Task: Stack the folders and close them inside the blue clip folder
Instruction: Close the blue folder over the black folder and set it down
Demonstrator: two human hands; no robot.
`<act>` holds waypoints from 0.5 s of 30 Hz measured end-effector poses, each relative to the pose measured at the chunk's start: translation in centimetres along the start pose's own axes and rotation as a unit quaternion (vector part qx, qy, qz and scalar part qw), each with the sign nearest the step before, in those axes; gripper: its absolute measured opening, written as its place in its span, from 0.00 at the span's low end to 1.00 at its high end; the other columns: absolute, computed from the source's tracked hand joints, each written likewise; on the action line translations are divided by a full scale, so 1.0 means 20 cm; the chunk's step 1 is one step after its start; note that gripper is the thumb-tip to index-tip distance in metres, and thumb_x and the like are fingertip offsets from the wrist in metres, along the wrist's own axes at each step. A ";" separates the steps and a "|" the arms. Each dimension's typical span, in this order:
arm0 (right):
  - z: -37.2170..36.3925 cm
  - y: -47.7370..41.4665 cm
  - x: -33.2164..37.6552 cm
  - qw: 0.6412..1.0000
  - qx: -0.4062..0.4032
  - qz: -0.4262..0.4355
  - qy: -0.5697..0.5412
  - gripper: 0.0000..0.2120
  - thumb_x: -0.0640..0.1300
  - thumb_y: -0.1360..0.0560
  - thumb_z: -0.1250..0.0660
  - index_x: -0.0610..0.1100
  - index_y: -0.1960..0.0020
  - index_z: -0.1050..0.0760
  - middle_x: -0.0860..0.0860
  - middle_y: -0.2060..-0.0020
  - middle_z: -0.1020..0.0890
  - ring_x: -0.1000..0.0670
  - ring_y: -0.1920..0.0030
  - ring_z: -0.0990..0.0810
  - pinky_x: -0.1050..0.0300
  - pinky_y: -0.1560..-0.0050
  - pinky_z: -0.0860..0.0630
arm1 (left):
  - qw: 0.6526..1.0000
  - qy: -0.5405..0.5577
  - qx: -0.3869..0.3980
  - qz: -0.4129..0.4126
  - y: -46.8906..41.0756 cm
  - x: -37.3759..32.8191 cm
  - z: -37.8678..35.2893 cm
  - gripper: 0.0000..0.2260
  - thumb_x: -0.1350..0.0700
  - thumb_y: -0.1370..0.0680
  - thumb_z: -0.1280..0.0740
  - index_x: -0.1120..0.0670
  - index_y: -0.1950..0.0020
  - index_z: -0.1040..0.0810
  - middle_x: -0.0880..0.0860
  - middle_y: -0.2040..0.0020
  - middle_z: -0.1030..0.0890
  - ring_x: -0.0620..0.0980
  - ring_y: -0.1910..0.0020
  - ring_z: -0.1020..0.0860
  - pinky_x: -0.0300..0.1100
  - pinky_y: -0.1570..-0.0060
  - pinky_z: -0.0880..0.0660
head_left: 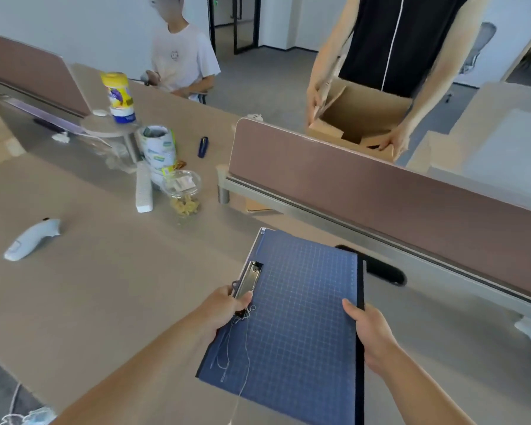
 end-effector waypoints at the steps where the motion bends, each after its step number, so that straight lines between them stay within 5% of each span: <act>1: -0.08 -0.05 0.00 1.000 -0.007 -0.002 0.011 0.11 0.46 0.20 0.39 0.42 0.48 0.20 0.45 0.53 0.14 0.43 0.53 0.15 0.47 0.56 0.19 | 1.000 0.002 0.006 -0.001 -0.06 0.01 0.07 0.10 0.52 0.23 0.33 0.55 0.45 0.22 0.51 0.54 0.18 0.52 0.52 0.21 0.49 0.39 0.28; 7: -0.53 -0.34 -0.11 0.998 -0.031 -0.048 0.032 0.16 0.52 0.24 0.34 0.44 0.41 0.25 0.46 0.47 0.16 0.43 0.50 0.16 0.41 0.46 0.20 | 0.999 -0.001 0.032 -0.003 -0.38 0.08 0.40 0.03 0.56 0.20 0.38 0.50 0.47 0.26 0.46 0.57 0.21 0.43 0.57 0.23 0.35 0.58 0.31; 12: -0.77 -0.53 -0.17 0.993 -0.048 -0.088 0.054 0.20 0.56 0.25 0.34 0.44 0.40 0.28 0.47 0.46 0.18 0.43 0.48 0.17 0.40 0.44 0.21 | 0.999 -0.024 0.021 0.020 -0.58 0.16 0.58 0.13 0.49 0.18 0.44 0.53 0.39 0.26 0.46 0.57 0.23 0.47 0.51 0.23 0.37 0.54 0.33; 15: -0.91 -0.57 -0.16 0.992 -0.070 -0.075 0.075 0.16 0.55 0.23 0.37 0.44 0.43 0.28 0.47 0.48 0.18 0.45 0.50 0.18 0.42 0.46 0.20 | 0.996 -0.094 0.010 0.001 -0.69 0.18 0.67 0.15 0.44 0.19 0.47 0.51 0.47 0.24 0.48 0.59 0.24 0.44 0.61 0.26 0.35 0.60 0.32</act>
Point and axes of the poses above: each hand's wrist, its own y-axis away from the middle knuckle, its own z-axis out of the back of the hand, x = y × z, the point moved 1 cm from there along -y, towards the middle knuckle
